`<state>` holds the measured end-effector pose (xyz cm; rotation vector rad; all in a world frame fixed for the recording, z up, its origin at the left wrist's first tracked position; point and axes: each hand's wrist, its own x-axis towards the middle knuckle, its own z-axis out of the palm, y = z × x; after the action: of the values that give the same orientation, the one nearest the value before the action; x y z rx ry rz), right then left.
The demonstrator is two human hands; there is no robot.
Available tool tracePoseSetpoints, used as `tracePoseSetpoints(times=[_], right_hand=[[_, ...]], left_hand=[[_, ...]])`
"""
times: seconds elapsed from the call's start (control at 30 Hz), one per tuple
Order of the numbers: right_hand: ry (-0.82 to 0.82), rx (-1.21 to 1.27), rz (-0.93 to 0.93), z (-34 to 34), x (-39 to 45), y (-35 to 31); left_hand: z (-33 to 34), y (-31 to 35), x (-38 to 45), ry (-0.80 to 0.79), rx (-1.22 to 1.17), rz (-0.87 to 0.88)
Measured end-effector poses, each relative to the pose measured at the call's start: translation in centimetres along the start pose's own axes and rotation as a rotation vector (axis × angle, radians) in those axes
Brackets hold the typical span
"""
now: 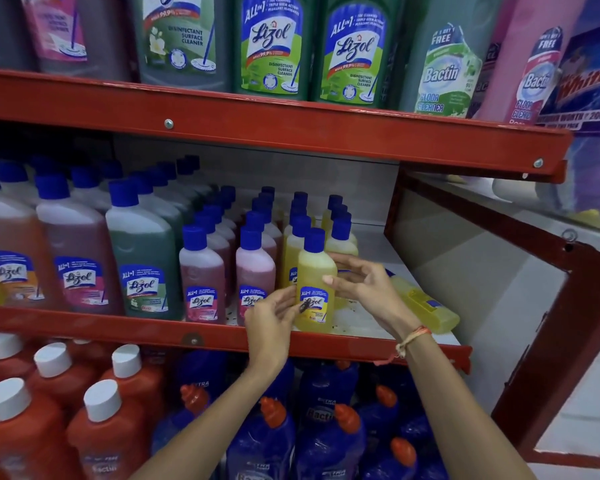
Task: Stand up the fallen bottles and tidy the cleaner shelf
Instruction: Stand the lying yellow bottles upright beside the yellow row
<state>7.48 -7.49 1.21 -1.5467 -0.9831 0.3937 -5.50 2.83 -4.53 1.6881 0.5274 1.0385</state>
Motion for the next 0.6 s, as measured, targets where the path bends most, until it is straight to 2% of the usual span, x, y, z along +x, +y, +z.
tracePoseSetpoints(times=[0.1,0.23,0.43,0.6], right_hand=[[-0.015,0.032,-0.001,1.0,0.5,0.1],[-0.028,0.059,-0.006,1.5,0.8,0.3],[-0.022,0.094,-0.015,1.6,1.0,0.9],[-0.027,-0.011,-0.033,0.5,0.8,0.7]], left_hand=[[-0.2,0.0,-0.8,0.082,0.108,0.05],[-0.4,-0.2,-1.3,0.116,0.219,0.099],[-0.1,-0.3,-1.6,0.127,0.241,0.123],[0.8,0.6,-3.2,0.153,0.32,0.394]])
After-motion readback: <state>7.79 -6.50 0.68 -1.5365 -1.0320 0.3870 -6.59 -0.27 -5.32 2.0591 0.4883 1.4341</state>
